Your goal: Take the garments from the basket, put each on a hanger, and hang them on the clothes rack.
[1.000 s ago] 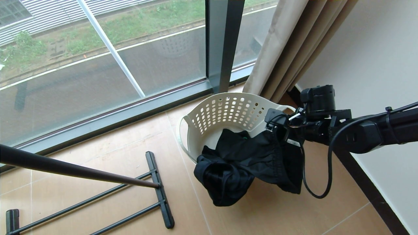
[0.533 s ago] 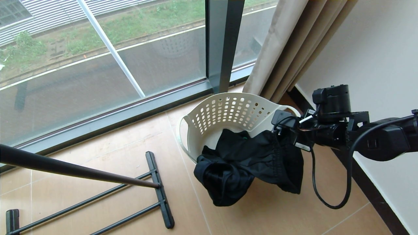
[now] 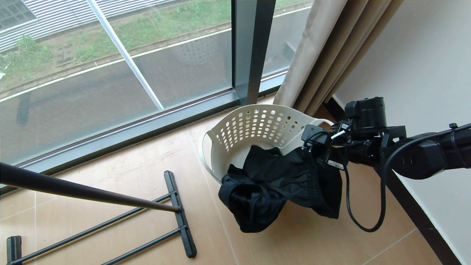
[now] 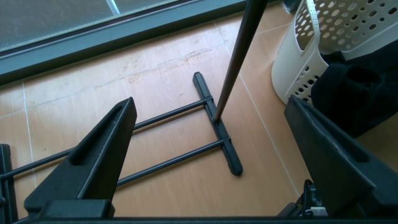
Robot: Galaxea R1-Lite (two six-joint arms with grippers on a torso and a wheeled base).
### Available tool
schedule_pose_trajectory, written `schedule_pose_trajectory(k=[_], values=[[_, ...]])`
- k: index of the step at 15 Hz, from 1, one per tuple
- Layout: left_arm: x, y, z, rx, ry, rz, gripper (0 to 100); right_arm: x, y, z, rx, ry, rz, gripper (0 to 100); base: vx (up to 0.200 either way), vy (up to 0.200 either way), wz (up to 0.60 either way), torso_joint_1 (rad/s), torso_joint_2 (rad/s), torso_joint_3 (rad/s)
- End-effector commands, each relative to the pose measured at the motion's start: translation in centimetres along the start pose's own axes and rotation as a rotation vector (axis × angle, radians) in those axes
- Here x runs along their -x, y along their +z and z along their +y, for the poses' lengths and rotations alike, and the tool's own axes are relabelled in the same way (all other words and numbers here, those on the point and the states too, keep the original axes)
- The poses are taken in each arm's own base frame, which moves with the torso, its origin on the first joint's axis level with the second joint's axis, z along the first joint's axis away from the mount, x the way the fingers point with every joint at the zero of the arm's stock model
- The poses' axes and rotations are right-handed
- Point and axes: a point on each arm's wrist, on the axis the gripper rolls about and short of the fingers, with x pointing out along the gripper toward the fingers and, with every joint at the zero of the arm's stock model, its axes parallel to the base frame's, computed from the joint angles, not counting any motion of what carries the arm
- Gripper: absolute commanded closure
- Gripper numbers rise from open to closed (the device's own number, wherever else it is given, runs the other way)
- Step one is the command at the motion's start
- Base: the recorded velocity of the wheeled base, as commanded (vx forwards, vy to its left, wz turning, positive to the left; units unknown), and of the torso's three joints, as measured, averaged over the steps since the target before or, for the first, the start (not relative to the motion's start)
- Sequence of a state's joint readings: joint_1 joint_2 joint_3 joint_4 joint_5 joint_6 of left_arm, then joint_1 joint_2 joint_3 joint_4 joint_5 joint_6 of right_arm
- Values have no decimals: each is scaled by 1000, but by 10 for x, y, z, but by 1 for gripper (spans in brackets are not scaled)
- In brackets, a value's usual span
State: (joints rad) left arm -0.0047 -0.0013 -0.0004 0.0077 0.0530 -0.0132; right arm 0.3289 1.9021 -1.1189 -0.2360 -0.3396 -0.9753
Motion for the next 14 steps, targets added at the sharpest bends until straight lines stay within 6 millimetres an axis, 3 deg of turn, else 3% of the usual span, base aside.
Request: schedule_pose_trajectory(k=[1, 8, 9, 12, 14], values=[[0, 0, 0, 1, -1, 2, 0, -14, 4, 4, 4, 8, 6, 0, 0, 0, 0, 0, 0, 0], [0, 0, 0, 1, 1, 2, 0, -40, 16, 1, -12, -23, -10, 0, 0, 0, 0, 0, 0, 0], [0, 0, 0, 1, 1, 2, 0, -41, 15, 2, -15, -19, -6, 100, 0, 0, 0, 0, 0, 0], [0, 0, 0, 1, 1, 2, 0, -40, 14, 1, -23, -22, -7, 100, 0, 0, 0, 0, 0, 0], [0, 0, 0, 1, 1, 0, 0, -27, 14, -7, -65, -39, -23, 100, 0, 0, 0, 0, 0, 0]])
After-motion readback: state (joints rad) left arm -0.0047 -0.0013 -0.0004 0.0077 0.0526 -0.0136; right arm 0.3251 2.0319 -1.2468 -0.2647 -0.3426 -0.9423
